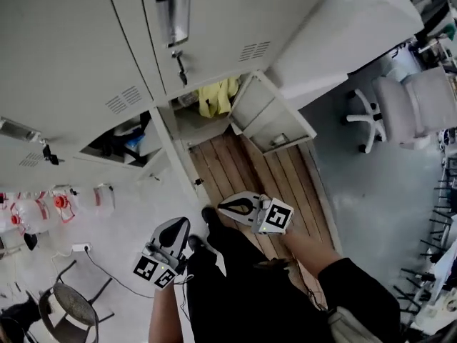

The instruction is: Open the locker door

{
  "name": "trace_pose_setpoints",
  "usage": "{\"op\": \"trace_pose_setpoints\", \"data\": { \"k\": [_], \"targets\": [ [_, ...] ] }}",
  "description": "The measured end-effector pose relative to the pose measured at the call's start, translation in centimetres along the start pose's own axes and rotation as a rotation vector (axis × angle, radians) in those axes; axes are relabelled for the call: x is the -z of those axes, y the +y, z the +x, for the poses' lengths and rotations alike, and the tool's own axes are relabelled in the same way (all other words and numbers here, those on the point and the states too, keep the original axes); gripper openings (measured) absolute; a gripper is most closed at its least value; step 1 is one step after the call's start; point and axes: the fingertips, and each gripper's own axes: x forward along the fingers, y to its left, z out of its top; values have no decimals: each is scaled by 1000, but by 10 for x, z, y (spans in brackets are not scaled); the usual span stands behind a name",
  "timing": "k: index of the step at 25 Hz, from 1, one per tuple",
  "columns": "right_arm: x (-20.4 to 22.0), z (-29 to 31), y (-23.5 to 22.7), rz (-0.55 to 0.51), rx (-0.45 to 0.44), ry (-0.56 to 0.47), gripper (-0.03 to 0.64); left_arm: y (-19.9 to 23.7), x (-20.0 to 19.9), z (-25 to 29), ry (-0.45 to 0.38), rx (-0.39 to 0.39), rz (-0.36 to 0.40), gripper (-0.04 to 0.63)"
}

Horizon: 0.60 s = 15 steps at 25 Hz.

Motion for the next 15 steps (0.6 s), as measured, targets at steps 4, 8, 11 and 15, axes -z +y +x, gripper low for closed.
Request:
{"op": "trace_pose_setpoints", "data": {
  "k": [4,8,11,15],
  "targets": [
    [-88,-15,31,-35,74,-102,9,-48,-55,-15,-43,70,61,11],
    [-165,-21,77,-111,154,-169,9,-103,-100,-45,-64,166,145,11],
    [-201,-24,106,-133,219,-201,9,-131,-125,-69,-80,220,211,11],
    [-245,-34,148,-113,285,-301,9,-161,-145,-104,-103,267,262,11]
  ]
}}
